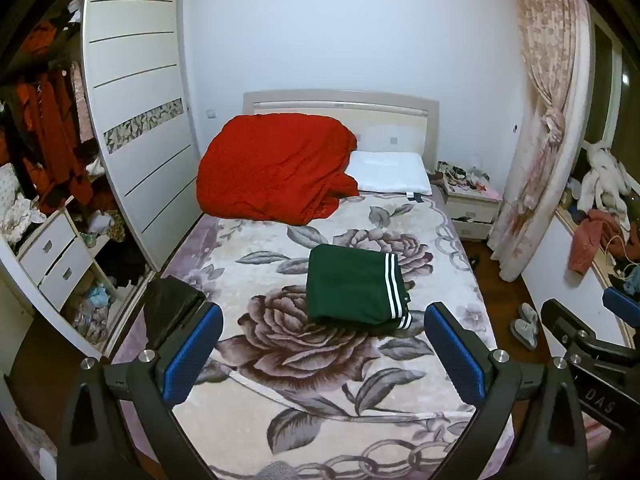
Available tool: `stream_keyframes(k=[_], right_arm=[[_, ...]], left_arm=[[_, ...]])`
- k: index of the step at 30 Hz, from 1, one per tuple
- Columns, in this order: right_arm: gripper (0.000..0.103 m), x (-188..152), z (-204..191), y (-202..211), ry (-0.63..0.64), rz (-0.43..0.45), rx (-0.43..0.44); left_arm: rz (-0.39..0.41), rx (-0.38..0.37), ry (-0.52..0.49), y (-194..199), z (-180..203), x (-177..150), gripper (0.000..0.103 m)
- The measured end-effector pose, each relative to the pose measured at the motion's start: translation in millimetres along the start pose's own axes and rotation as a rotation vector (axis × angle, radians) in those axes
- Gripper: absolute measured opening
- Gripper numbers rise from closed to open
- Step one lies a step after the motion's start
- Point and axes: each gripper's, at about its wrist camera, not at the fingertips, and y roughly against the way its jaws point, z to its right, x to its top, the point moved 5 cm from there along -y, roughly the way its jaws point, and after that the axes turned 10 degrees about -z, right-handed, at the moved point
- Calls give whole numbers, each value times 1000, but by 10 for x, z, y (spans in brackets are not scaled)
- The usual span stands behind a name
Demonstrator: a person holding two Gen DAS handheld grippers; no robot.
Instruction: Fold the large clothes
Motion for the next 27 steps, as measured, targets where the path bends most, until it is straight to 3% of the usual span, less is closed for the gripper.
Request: stream_keyframes(k=[27], right_arm=[[98,175,-25,-90,9,15,13]], left_arm=[[30,38,5,48,20,75,103]])
